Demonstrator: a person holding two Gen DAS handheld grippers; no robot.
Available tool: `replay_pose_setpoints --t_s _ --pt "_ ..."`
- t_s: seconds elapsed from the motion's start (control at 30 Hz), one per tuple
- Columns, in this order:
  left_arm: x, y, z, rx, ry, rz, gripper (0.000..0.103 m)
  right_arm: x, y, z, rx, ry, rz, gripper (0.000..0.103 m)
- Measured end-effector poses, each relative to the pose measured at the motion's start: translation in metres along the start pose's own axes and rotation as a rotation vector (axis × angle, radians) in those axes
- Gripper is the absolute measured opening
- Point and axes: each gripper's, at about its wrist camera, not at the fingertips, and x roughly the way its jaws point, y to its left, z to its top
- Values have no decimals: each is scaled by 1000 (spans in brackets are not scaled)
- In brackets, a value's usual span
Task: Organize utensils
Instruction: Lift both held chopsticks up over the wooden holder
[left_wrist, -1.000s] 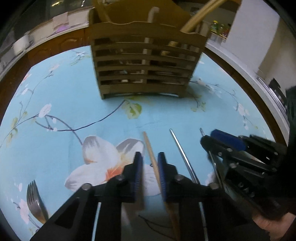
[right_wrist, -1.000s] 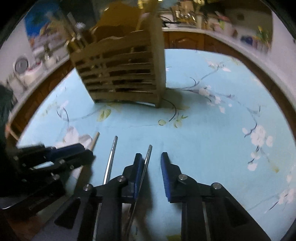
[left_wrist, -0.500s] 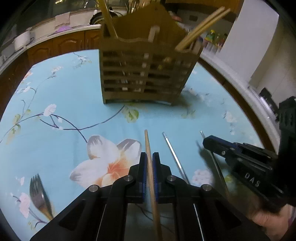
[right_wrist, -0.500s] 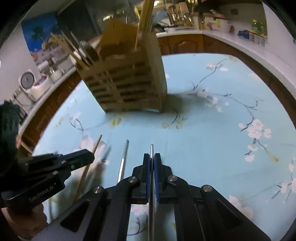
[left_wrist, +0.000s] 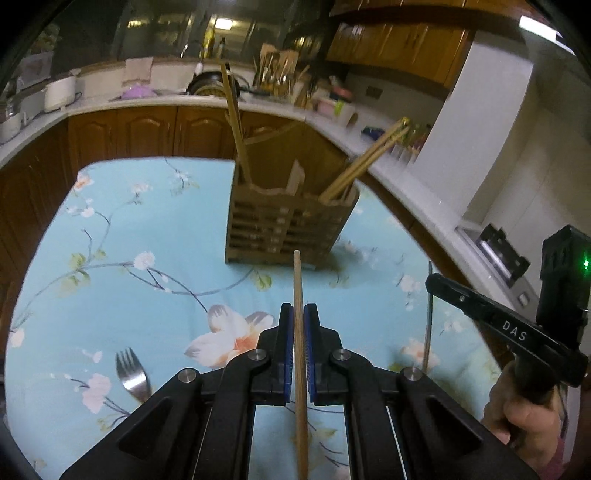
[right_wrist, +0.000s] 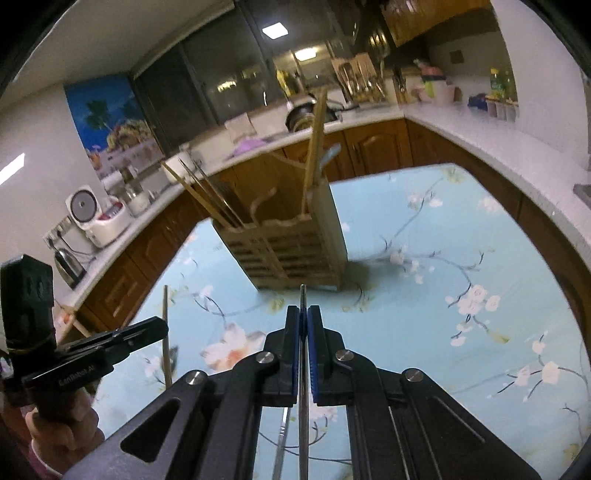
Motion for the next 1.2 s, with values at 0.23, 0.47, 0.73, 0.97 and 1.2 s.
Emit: replay_pose_setpoints --t_s 0.23,0.47,0.73,0.97,1.2 --pt "-52 -4 4 14 -92 -15 3 -37 15 21 -27 -106 24 4" --pt "-67 0 4 19 -132 -10 3 -49 21 37 -40 -162 29 4" --pt "-63 4 11 13 -141 -2 3 -48 22 41 -41 -176 30 4" --pt "-65 7 19 7 -163 3 3 -49 22 48 -38 -193 33 4" --pt "-65 10 30 3 -192 11 3 -48 23 59 -43 -224 29 4"
